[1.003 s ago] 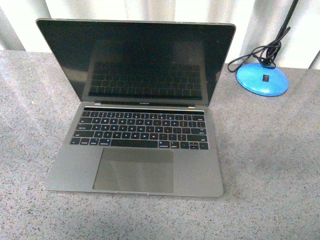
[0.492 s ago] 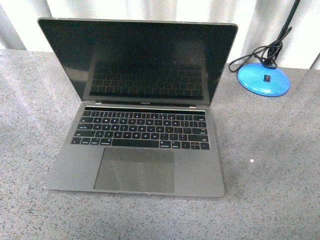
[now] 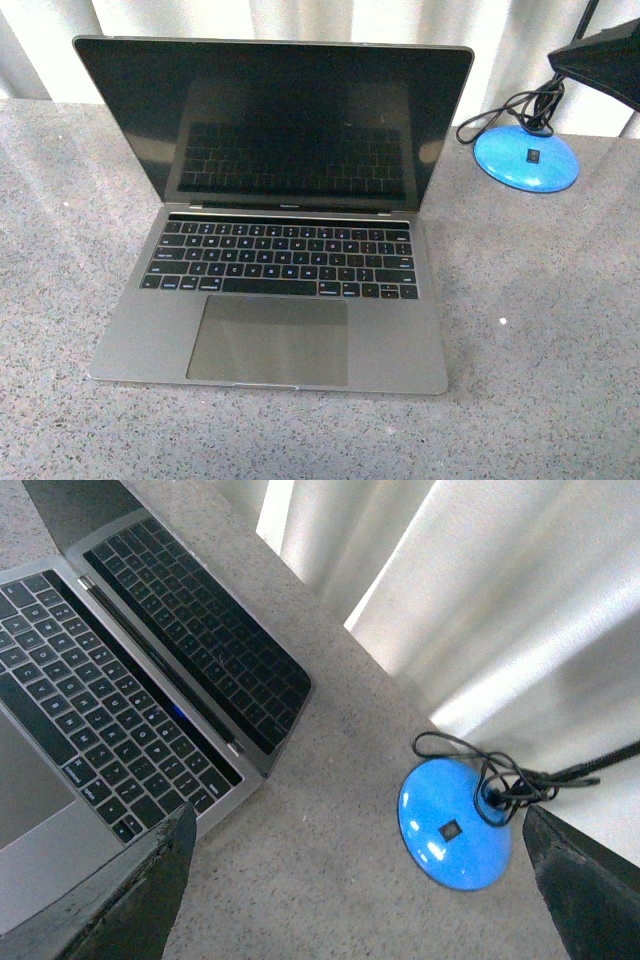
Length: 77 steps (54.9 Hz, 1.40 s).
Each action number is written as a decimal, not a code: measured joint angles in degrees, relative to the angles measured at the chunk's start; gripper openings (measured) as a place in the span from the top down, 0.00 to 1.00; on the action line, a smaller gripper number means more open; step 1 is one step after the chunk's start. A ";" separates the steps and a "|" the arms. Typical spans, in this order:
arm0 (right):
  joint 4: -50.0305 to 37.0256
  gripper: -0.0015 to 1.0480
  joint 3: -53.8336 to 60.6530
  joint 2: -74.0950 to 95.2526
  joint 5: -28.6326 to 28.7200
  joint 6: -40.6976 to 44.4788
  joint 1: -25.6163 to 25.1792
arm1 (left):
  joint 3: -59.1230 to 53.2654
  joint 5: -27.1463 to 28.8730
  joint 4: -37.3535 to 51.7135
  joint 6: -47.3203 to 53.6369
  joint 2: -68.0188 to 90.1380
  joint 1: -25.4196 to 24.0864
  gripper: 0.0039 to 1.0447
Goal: Close laptop
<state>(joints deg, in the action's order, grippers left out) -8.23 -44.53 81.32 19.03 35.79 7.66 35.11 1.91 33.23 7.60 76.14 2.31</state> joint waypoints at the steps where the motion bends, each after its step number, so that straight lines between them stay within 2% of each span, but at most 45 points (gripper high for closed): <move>1: 0.00 0.10 -0.92 0.92 -0.02 0.55 0.26 | 0.83 -0.79 -0.11 0.48 0.81 -0.02 0.06; 5: 0.04 0.10 -5.09 4.59 -0.35 1.62 1.03 | 5.70 -5.97 -1.49 4.98 5.35 -0.37 0.06; 9: -0.02 0.10 -8.46 7.48 -0.85 2.10 1.49 | 9.16 -8.48 -2.91 7.96 8.83 -0.55 0.06; 20: 0.61 0.10 -14.78 12.79 -1.09 2.27 3.26 | 17.14 -10.34 -5.62 15.19 17.14 -0.42 0.06; 22: 0.70 0.12 -15.56 13.38 -1.22 2.45 3.89 | 18.75 -10.49 -6.03 16.22 18.56 -0.28 0.07; 39: 0.52 0.62 -19.54 17.88 -1.33 4.98 6.95 | 25.75 -13.94 -10.23 21.53 23.63 1.33 0.59; 46: 0.92 0.86 -21.40 20.11 -1.40 5.22 7.41 | 26.95 -16.17 -13.38 24.33 24.72 1.84 0.83; 49: 1.18 0.99 -22.21 21.11 -1.36 5.18 7.56 | 27.17 -17.33 -14.95 25.83 25.03 1.86 0.95; 77: 2.89 0.99 -25.88 25.16 0.72 5.35 9.38 | 33.33 -23.41 -29.77 34.82 27.39 3.08 0.97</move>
<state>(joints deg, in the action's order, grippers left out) -5.34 -70.41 106.48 19.75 41.15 17.04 68.44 -21.50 3.46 42.41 103.53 5.39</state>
